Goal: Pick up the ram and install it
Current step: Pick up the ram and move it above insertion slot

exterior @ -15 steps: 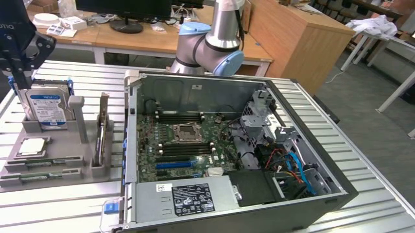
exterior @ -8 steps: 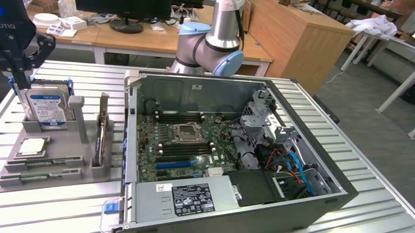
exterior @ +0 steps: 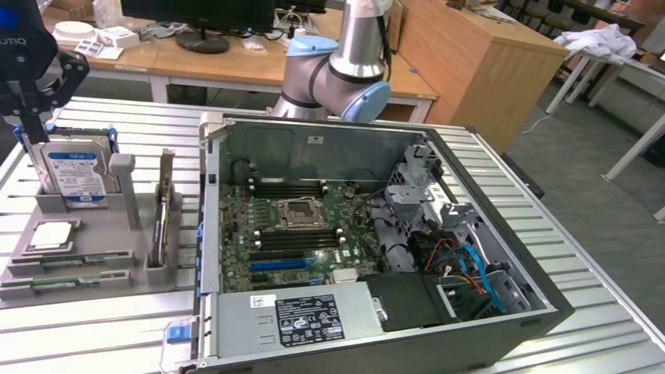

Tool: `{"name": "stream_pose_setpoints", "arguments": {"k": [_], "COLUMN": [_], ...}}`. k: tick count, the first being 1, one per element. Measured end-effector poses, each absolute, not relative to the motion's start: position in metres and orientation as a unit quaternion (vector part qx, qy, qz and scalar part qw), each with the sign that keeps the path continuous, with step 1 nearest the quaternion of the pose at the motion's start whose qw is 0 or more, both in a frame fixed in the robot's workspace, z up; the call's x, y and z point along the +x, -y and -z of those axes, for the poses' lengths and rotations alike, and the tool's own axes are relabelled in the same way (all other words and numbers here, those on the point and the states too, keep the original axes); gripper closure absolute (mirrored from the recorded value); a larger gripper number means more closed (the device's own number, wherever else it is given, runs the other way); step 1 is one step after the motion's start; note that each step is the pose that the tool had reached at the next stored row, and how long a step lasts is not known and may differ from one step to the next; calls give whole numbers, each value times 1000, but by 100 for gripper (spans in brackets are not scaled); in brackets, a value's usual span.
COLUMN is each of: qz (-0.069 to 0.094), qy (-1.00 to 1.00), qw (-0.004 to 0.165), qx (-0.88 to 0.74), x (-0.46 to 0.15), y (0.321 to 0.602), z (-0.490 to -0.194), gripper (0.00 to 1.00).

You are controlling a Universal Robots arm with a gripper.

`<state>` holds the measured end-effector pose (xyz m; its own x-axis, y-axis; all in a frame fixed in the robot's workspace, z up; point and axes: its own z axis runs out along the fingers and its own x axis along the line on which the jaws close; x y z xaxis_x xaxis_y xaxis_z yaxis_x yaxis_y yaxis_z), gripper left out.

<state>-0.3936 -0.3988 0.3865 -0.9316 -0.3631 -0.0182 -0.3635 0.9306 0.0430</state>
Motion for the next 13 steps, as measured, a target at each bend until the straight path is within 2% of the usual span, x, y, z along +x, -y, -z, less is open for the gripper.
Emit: {"name": "stream_pose_setpoints", "arguments": {"k": [13], "qz": [-21], "qy": [-958], "qw": [2], "qx": [-286], "x": [-394], "y": [399], "z": [-386], "gripper": [89]}}
